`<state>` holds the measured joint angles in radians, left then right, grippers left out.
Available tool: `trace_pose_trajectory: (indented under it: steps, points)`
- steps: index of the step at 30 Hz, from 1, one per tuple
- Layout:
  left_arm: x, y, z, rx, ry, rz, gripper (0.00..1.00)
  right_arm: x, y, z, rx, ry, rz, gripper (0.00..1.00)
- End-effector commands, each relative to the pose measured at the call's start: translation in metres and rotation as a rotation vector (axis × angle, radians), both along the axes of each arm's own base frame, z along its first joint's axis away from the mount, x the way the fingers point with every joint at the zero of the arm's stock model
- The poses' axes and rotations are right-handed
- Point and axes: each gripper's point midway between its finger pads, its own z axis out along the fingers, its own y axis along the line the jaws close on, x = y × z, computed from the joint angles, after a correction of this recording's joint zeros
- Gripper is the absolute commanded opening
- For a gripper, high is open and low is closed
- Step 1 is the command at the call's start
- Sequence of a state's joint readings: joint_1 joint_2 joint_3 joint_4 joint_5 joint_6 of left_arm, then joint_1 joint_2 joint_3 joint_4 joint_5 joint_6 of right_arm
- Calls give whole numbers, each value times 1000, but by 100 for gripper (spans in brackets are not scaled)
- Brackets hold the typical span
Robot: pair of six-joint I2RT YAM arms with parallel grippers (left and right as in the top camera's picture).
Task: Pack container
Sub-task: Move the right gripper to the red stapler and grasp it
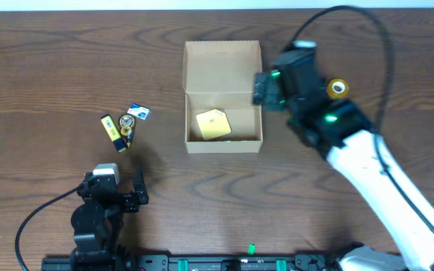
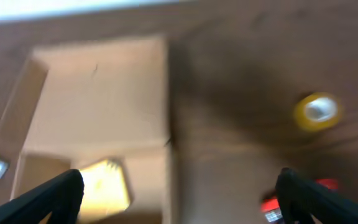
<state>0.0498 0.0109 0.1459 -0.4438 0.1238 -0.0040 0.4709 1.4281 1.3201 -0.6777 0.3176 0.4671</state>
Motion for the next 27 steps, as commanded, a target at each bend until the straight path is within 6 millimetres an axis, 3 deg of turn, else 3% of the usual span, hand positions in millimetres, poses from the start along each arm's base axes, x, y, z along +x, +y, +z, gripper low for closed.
trace_pose_trajectory:
  steps: [1,6,13,17,21,27]
  points:
    - [0,0,-7,-7,12,4,95,11,-50,0,-117,-4,-88,99]
    - [0,0,-7,-7,12,4,95,29,-115,-12,-225,39,-155,99]
    - [0,0,-7,-7,12,4,95,55,-150,-47,-219,97,-174,99]
    - [0,0,-7,-7,12,4,95,52,-151,-68,-215,165,-162,99]
    - [0,0,-7,-7,12,4,95,44,-146,-76,-173,208,-167,99]
    - [0,0,-7,-7,12,4,95,1,-149,-100,12,369,-441,99]
